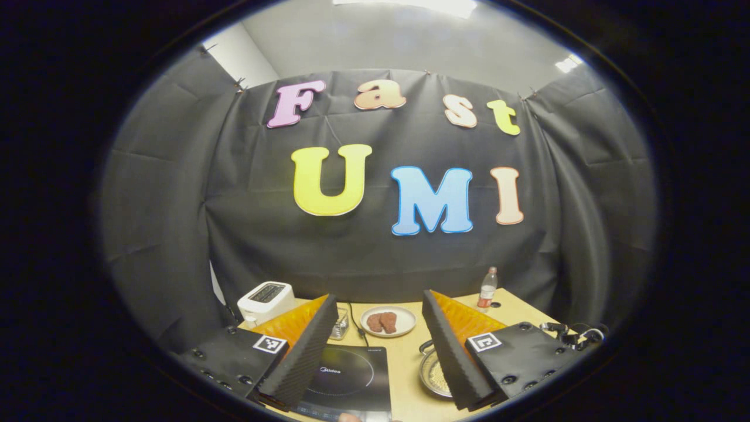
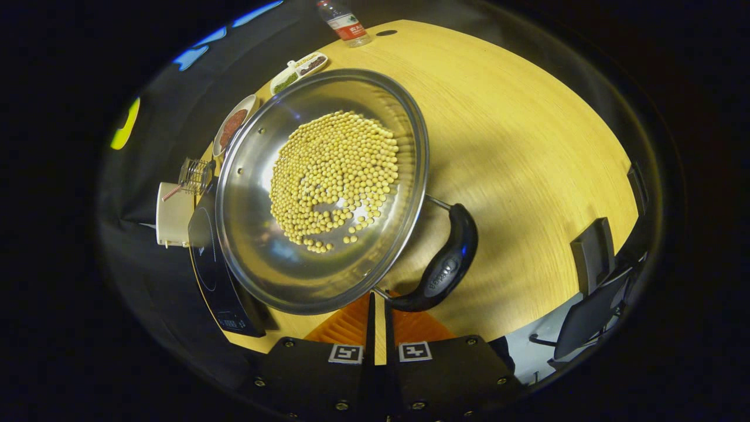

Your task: First push the handle of the pot to place it horizontally, then grasp the pot with both hands and set it on the induction cooktop.

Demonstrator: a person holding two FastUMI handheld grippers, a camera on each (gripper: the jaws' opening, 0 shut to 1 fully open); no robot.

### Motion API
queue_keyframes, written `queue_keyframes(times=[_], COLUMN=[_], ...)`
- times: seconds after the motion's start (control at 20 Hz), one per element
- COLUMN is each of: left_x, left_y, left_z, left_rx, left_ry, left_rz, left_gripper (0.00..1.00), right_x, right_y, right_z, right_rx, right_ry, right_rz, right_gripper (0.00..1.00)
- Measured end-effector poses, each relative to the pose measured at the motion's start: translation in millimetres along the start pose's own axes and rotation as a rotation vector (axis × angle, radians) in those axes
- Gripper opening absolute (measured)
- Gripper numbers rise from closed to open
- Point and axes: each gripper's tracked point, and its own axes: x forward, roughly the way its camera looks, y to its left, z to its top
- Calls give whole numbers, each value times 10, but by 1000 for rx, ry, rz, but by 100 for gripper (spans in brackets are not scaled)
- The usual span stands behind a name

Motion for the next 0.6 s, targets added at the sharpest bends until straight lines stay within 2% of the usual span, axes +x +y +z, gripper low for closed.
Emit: queue_keyframes(times=[0.45, 0.5, 0.6], left_x=[120, 131, 139], left_y=[-148, -177, -231], left_z=[-32, -41, -35], left_rx=[3, 5, 11], left_ry=[4, 7, 8], left_rz=[-41, -43, -47], left_gripper=[94, 99, 96], right_x=[-50, -57, -43], right_y=[-346, -398, -487], right_z=[313, 349, 425], right_rx=[-68, -80, -115], right_ry=[-32, -32, -35], right_rz=[-102, -111, -132], right_gripper=[8, 8, 8])
